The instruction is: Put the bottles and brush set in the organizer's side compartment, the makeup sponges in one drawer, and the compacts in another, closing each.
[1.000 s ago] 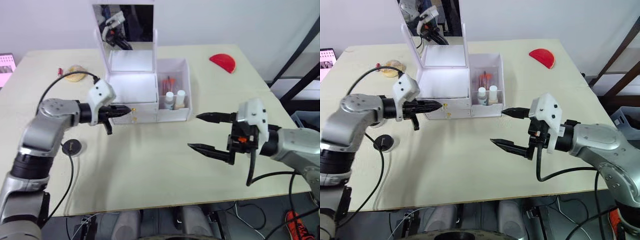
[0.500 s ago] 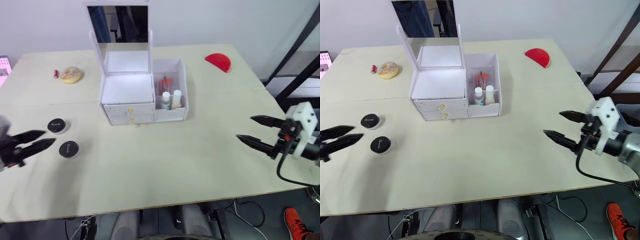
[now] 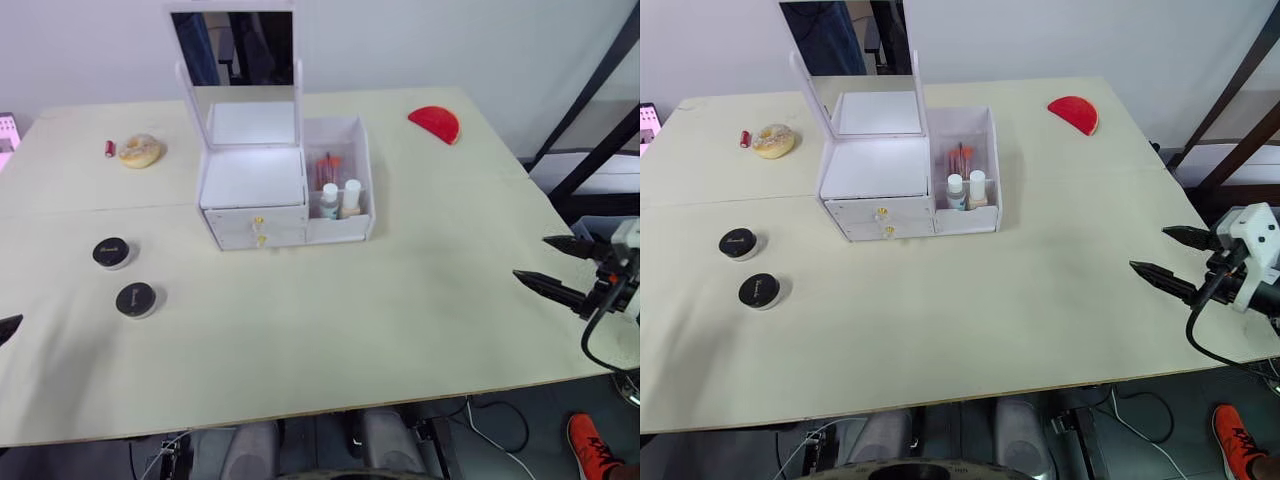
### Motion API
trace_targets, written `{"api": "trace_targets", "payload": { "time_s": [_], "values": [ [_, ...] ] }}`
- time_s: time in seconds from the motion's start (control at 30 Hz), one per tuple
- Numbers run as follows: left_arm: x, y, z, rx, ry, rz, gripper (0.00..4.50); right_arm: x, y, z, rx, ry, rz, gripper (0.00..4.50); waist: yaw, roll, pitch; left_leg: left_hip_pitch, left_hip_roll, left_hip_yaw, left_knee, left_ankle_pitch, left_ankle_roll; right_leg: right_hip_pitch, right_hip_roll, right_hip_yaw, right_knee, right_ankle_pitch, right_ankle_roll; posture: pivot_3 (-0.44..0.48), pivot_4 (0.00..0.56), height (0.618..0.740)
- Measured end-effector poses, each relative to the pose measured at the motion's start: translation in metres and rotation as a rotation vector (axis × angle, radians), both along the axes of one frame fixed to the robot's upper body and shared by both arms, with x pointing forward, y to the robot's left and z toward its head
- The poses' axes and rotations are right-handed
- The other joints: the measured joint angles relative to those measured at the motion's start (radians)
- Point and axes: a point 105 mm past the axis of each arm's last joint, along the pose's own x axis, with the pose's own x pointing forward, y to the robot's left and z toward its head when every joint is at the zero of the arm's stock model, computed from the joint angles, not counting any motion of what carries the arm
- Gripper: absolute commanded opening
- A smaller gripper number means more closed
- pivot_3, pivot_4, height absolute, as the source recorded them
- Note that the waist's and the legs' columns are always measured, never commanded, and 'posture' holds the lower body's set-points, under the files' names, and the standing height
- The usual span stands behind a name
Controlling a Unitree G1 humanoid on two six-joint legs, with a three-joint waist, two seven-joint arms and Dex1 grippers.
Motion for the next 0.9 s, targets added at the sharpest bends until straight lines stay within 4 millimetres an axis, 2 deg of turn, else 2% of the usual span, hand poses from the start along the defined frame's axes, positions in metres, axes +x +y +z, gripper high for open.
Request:
{"api": "trace_targets", "payload": {
  "time_s": [0.3,0.43,0.57,0.8,0.9],
  "values": [
    [0.002,0.002,0.004,0.03,-0.014,0.002,4.42,0.0,0.004,-0.005,-0.02,0.021,0.021,4.5,0.0,0.0,0.0,0.0,0.0,0.0,0.0,0.0,0.0,0.0,0.0,0.0,0.0,0.0,0.0,0.0,0.15,0.739],
    [0.014,-0.014,0.009,0.05,-0.029,-0.063,4.42,0.004,0.02,-0.001,-0.033,0.02,0.081,4.5,0.0,0.0,0.0,0.0,0.001,0.001,0.0,0.0,0.0,0.0,0.001,0.0,0.0,0.0,0.0,0.0,0.15,0.739],
    [0.031,-0.052,0.015,0.058,-0.037,-0.205,4.42,0.009,0.052,0.011,-0.054,-0.012,0.197,4.5,0.0,0.0,0.0,0.0,0.003,0.001,0.0,0.0,0.0,0.0,0.002,0.0,0.0,0.001,-0.001,0.0,0.15,0.739],
    [0.055,-0.153,-0.01,-0.037,-0.005,-0.493,4.42,0.011,0.112,0.024,-0.05,-0.061,0.399,4.5,0.003,0.001,0.0,0.0,0.003,0.001,0.0,0.0,0.0,0.0,0.004,0.0,0.001,0.004,-0.005,0.0,0.15,0.739],
    [0.07,-0.191,-0.018,-0.079,-0.057,-0.518,4.42,0.012,0.135,0.029,-0.041,-0.097,0.458,4.5,0.003,0.001,-0.001,0.0,0.003,0.001,0.001,0.0,0.0,0.0,0.004,0.001,0.001,0.004,-0.005,0.0,0.15,0.739]
  ]
}}
